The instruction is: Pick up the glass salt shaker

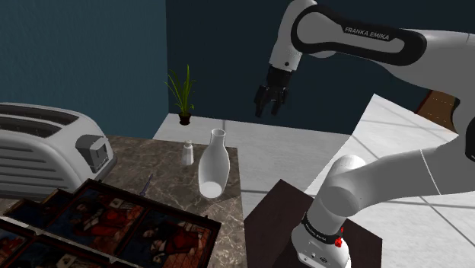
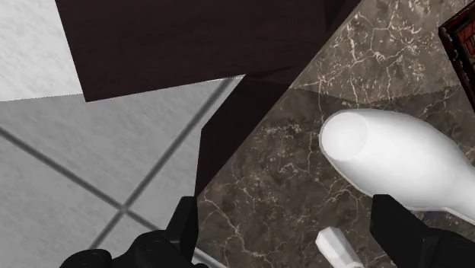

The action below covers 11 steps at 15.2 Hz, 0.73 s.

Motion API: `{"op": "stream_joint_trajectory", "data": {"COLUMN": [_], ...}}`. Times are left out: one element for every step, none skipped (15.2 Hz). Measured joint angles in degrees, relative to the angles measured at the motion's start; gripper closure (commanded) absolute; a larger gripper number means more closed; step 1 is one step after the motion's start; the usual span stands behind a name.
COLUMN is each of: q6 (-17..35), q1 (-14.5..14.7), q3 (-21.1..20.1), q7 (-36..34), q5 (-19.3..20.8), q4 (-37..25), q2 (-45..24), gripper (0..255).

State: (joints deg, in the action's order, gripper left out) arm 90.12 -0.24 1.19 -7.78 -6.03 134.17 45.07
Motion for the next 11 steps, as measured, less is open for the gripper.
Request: {"op": "stream_joint_trajectory", "data": {"q6": [0.0, 0.7, 1.8, 3.1, 4.6, 5.8, 7.7, 9.1, 10.5, 12.2, 13.5], "q1": [0.0, 0.1, 0.2, 0.3, 0.3, 0.4, 0.5, 0.6, 0.8, 0.8, 0.8], "q3": [0.0, -0.4, -1.0, -1.6, -2.1, -2.8, -3.7, -4.5, -5.4, -6.0, -6.6], "q7": [0.0, -0.5, -1.2, -2.0, -2.6, -3.5, -4.6, -5.5, -6.7, -7.5, -8.3], "q5": [0.0, -0.3, -0.6, -1.0, -1.3, -1.6, -2.1, -2.4, -2.8, -3.0, -3.1], "q4": [0.0, 0.0, 0.0, -0.2, -0.3, -0.2, 0.1, -0.5, -1.3, -1.7, -2.1], "q2": [0.0, -0.7, -1.7, -3.2, -4.8, -5.9, -7.4, -9.4, -11.5, -13.5, -15.2], "gripper": [0, 0, 0, 0, 0, 0, 0, 0, 0, 0, 0]}}
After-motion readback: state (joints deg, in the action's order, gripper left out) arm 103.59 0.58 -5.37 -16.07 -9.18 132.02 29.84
